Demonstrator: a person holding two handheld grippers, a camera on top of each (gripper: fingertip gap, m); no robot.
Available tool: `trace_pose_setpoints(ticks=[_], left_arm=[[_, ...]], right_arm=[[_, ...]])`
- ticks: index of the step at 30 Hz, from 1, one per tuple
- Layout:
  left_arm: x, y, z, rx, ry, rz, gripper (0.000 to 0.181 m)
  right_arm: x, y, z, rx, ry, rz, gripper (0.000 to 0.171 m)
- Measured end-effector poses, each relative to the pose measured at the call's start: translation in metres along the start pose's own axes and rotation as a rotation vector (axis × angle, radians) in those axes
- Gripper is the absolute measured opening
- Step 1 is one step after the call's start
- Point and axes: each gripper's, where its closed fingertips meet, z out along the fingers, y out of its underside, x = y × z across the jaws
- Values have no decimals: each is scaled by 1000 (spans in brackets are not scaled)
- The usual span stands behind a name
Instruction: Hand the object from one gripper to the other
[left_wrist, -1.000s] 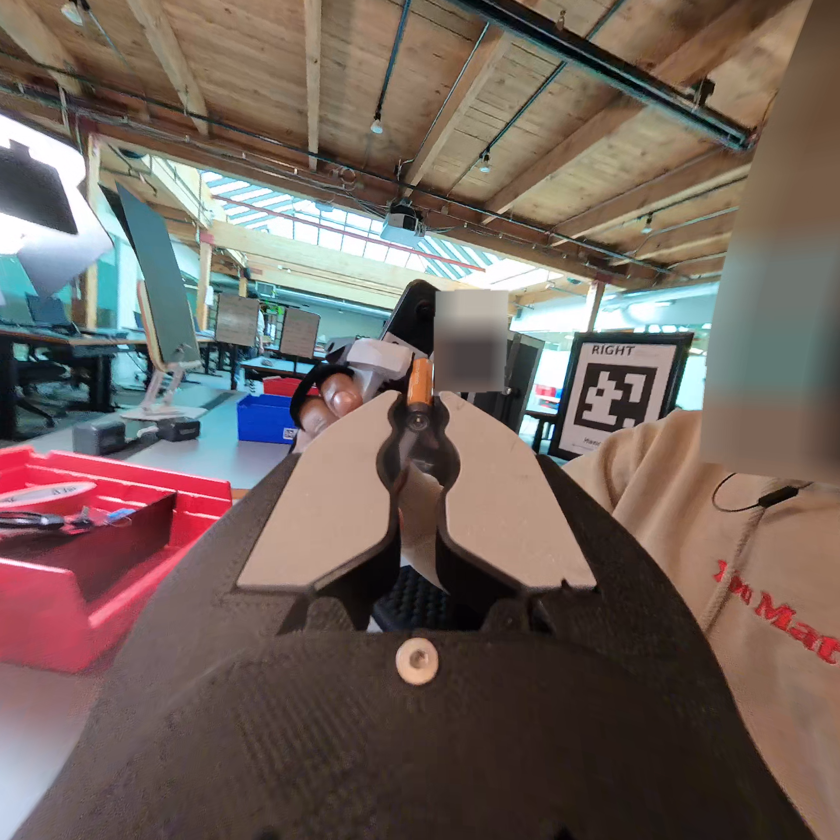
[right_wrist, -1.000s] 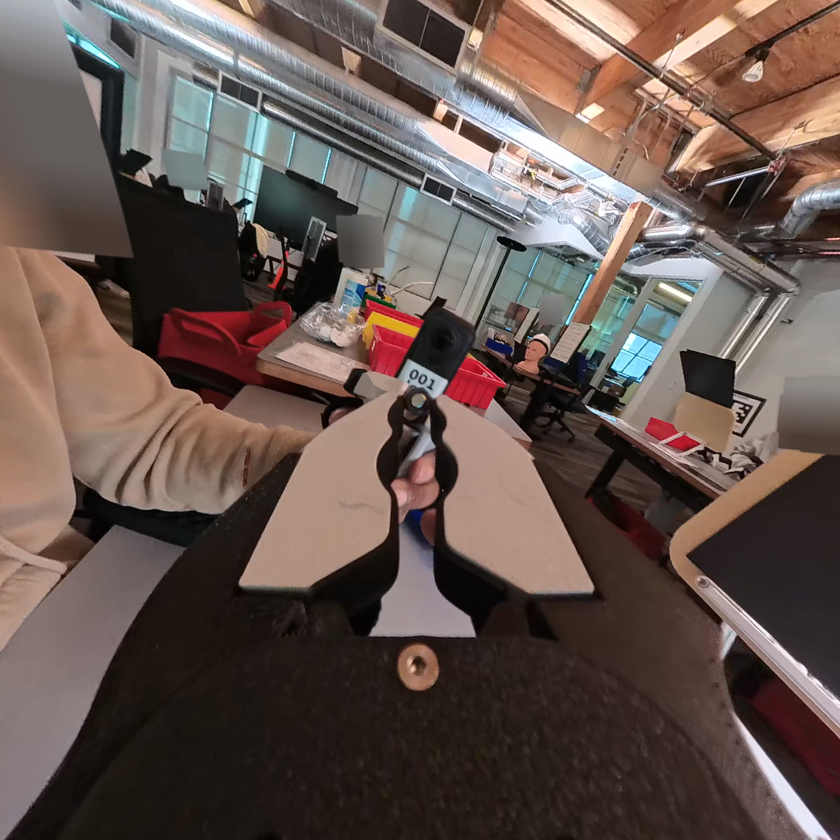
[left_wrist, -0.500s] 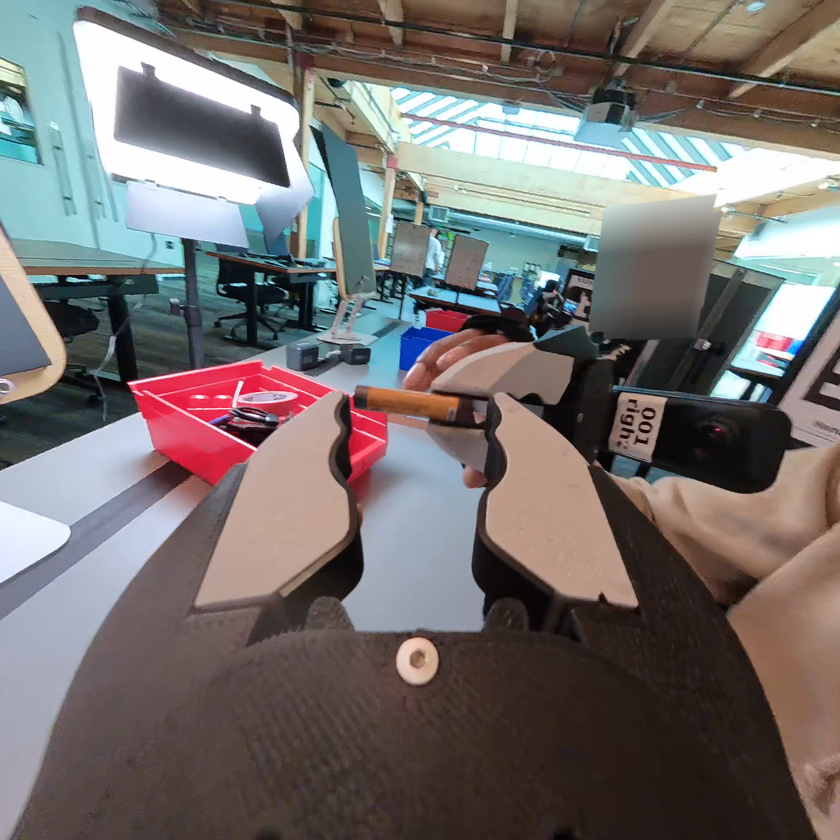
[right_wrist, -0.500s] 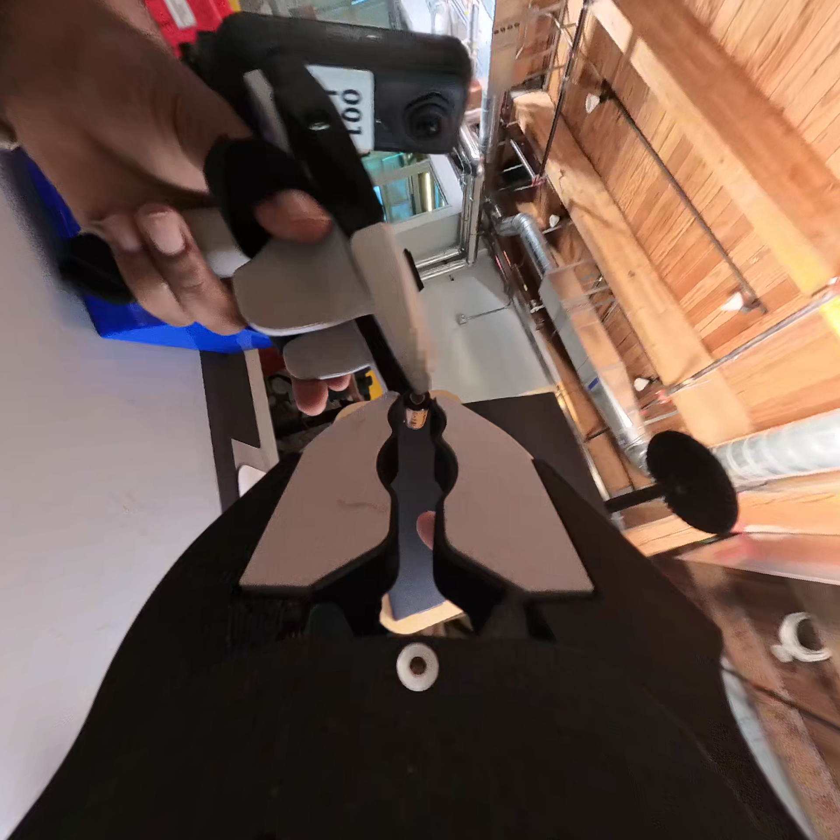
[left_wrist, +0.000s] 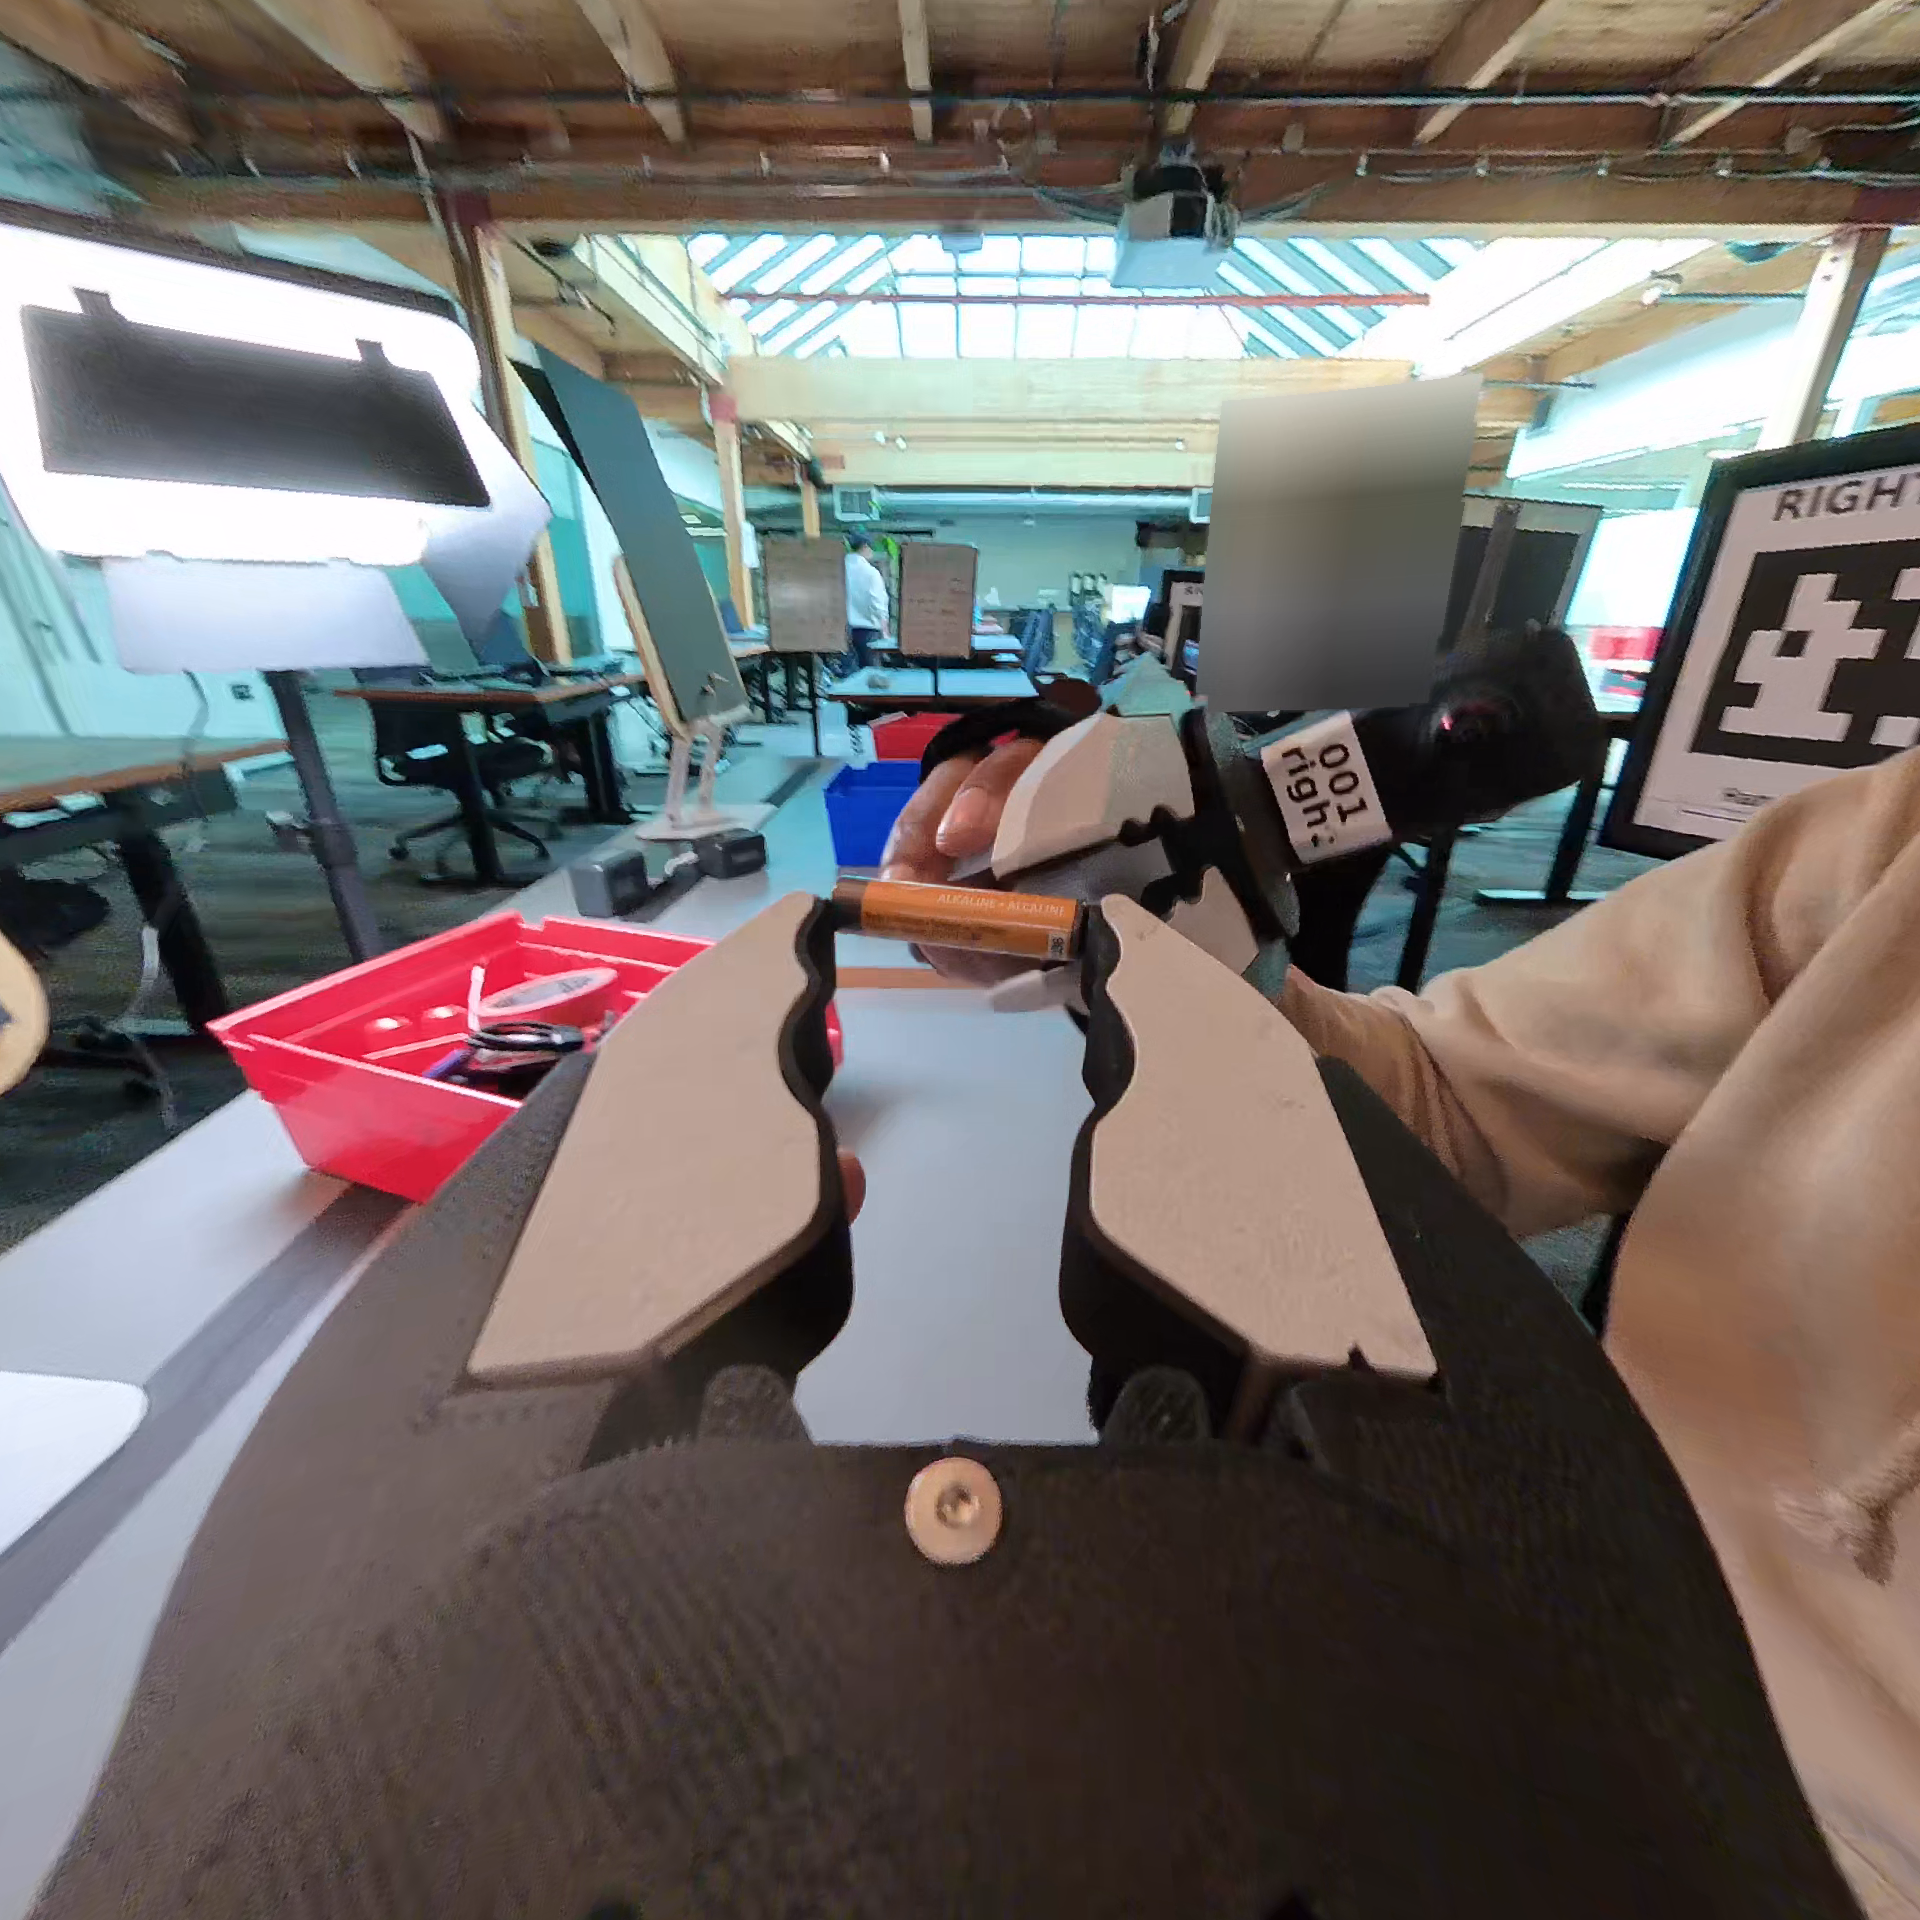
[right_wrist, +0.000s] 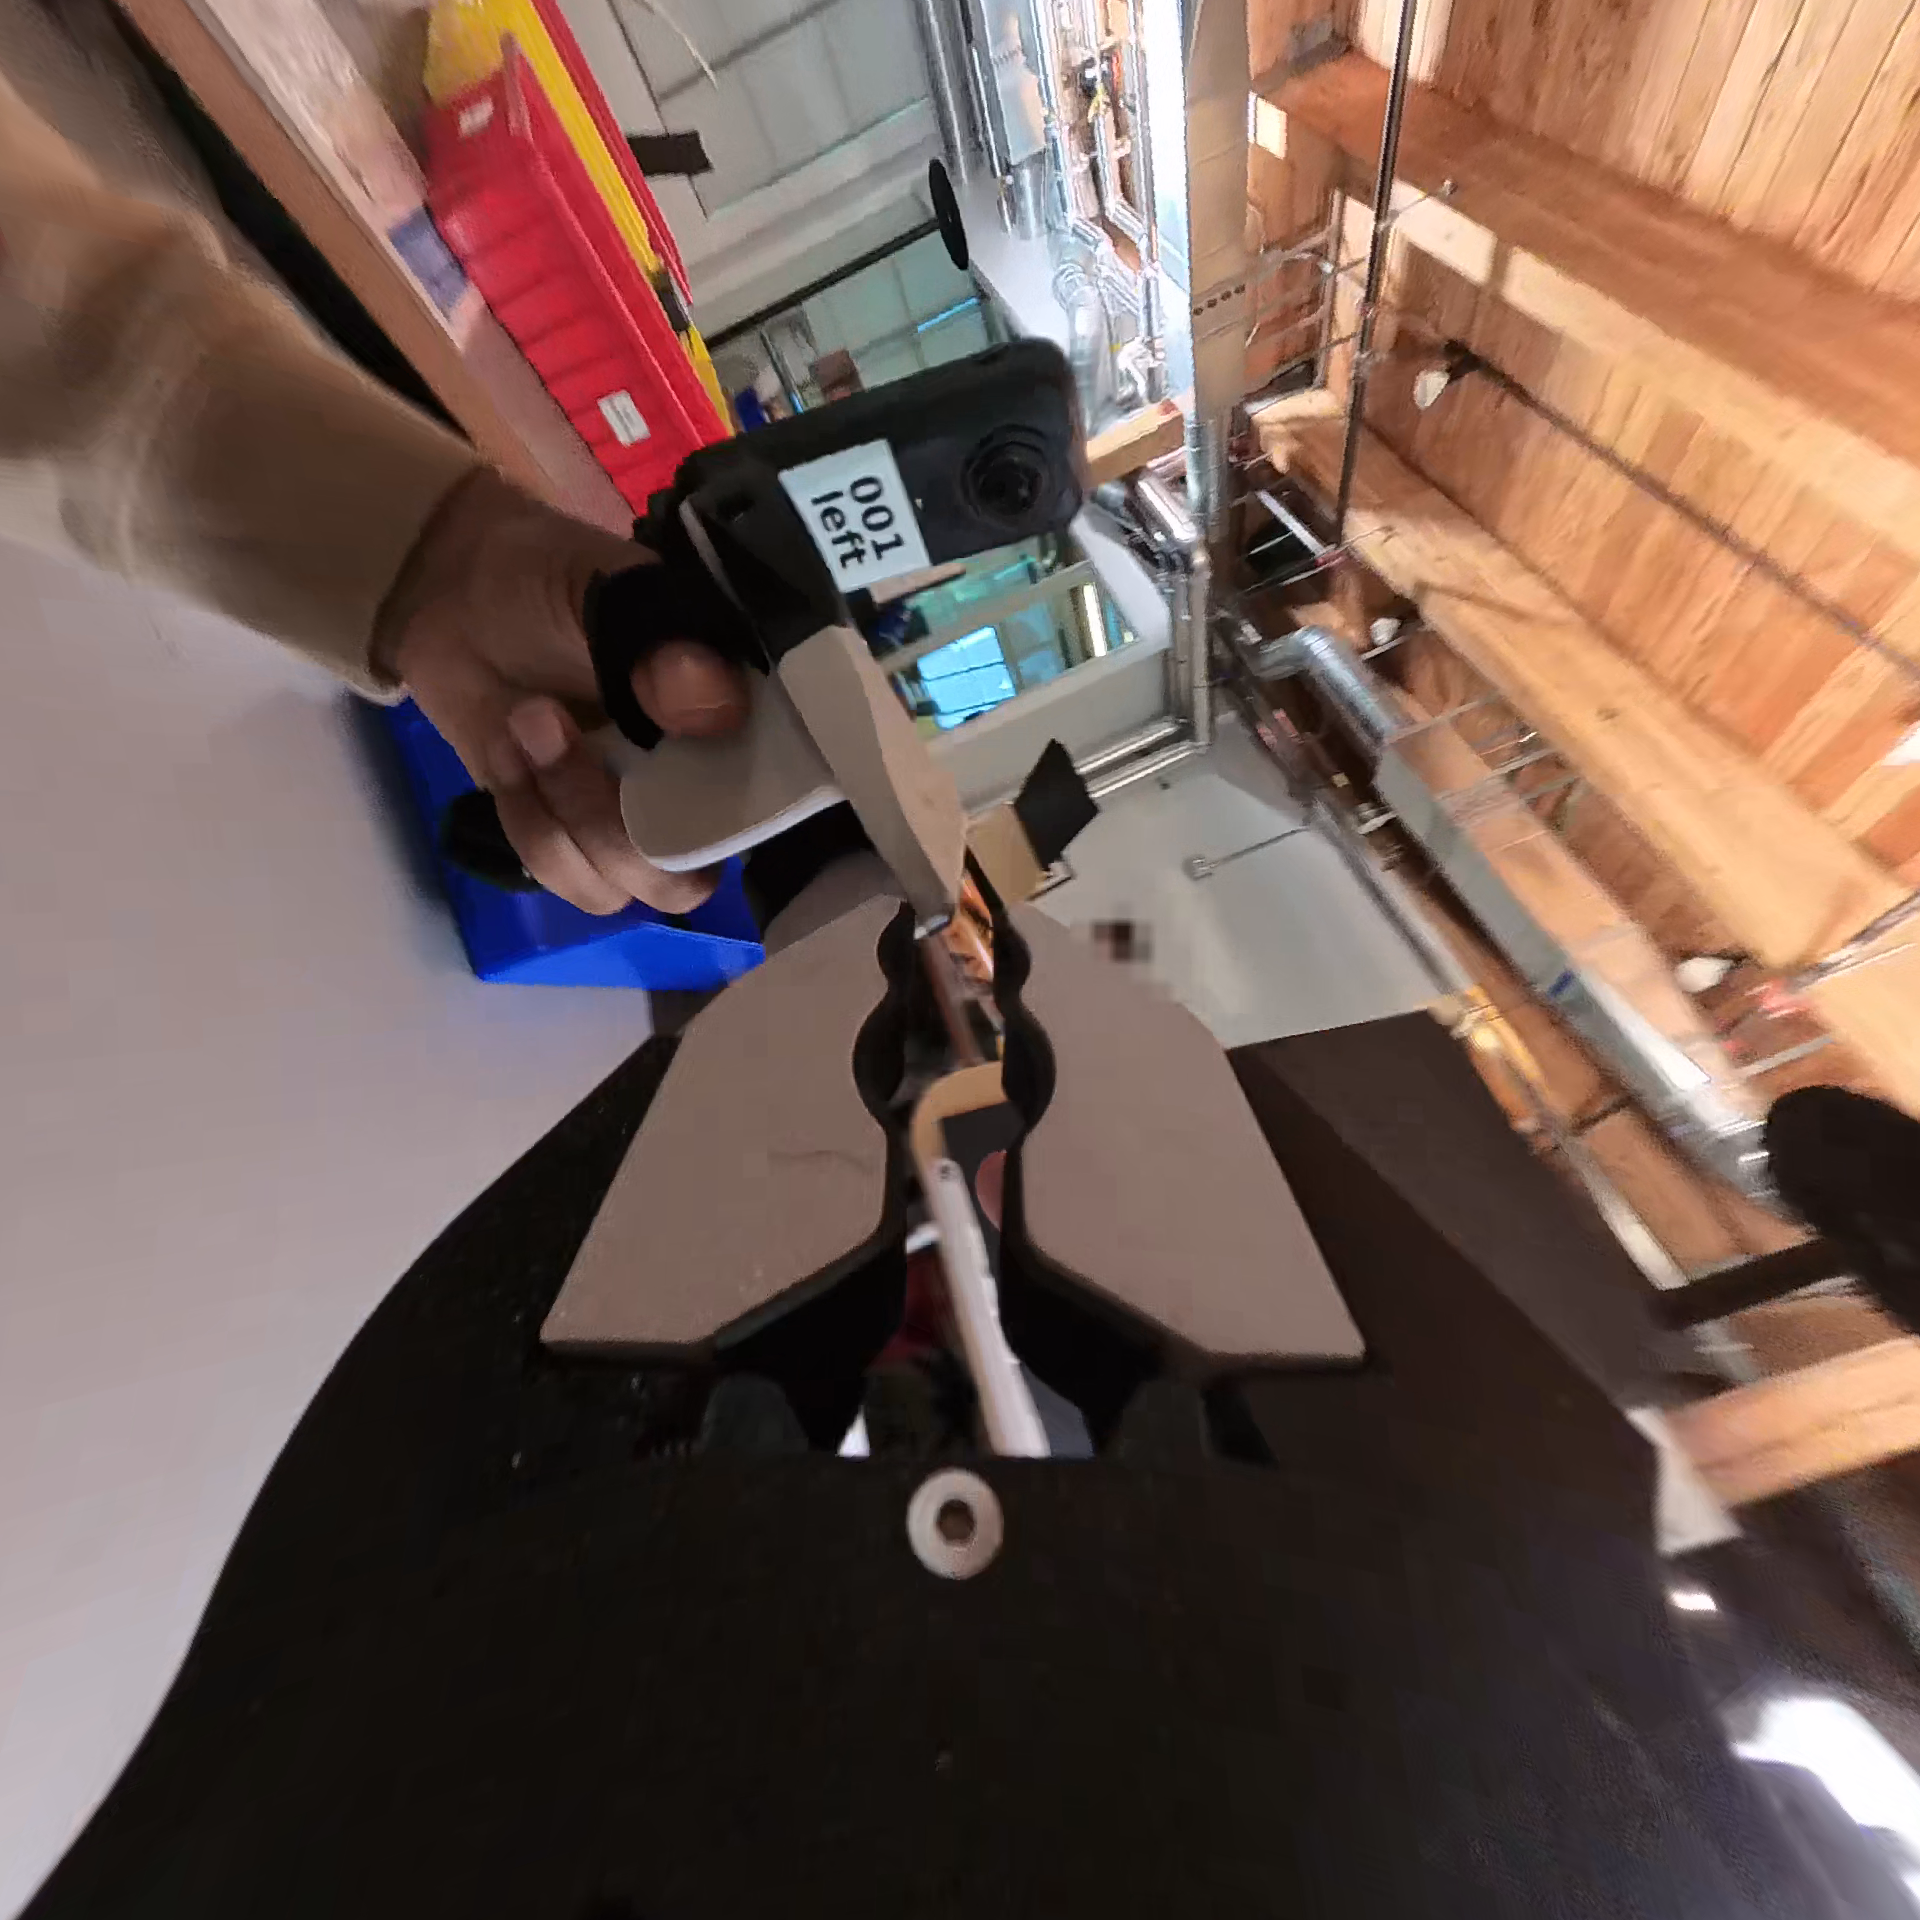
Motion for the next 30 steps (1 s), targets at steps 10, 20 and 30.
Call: trace_pose_setpoints(ticks=[10,20,30], left_arm=[[-6,2,-2,-96,-278,718,47],[-47,16,-18,-129,-363,536,45],[-116,-17,-100,-103,-718,197,20]], right_arm=[[16,23,-2,82,-347,1303,45],[1,94,0,-225,-239,1172,11],[20,410,-190,-1612,85,729,11]])
